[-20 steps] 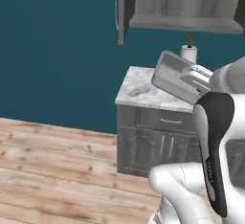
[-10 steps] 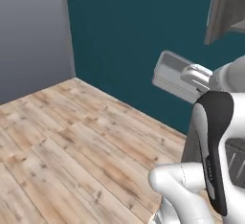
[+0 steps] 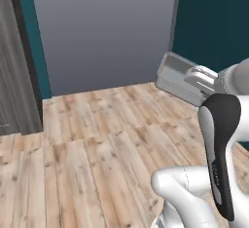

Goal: Retrieve the tupperware and aluminum foil from the cabinet and place them on the dining counter near the plate with lemon and shrimp to prepare for storing leftovers.

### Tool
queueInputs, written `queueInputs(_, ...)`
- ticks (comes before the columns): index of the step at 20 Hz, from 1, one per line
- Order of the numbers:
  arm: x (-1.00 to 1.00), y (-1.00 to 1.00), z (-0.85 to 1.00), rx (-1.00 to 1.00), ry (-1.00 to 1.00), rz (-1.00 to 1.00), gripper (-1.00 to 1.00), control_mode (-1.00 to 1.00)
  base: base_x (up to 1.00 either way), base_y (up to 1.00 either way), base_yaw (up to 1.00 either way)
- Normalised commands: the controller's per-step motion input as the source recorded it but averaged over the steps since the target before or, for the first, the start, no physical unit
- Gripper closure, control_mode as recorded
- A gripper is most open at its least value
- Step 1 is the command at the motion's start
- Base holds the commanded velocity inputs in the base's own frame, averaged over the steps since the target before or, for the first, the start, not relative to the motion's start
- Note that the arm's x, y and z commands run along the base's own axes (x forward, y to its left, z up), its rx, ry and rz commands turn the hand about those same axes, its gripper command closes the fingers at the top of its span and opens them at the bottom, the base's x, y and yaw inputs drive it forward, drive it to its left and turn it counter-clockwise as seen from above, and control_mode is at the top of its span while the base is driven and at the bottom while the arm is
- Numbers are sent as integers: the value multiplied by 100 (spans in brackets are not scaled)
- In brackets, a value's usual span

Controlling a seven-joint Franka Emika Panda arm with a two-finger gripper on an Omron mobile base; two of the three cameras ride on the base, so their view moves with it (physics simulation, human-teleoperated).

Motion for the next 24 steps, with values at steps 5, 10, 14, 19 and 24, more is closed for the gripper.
queueInputs(5, 0, 0, 0, 0, 0, 0, 100, 100, 92, 0, 75)
queueInputs(10, 0, 0, 0, 0, 0, 0, 100, 100, 90, 0, 75)
queueInputs(14, 0, 0, 0, 0, 0, 0, 100, 100, 86, 0, 76)
queueInputs(19, 0, 0, 0, 0, 0, 0, 100, 100, 85, 0, 75)
queueInputs(24, 0, 0, 0, 0, 0, 0, 100, 100, 91, 0, 74)
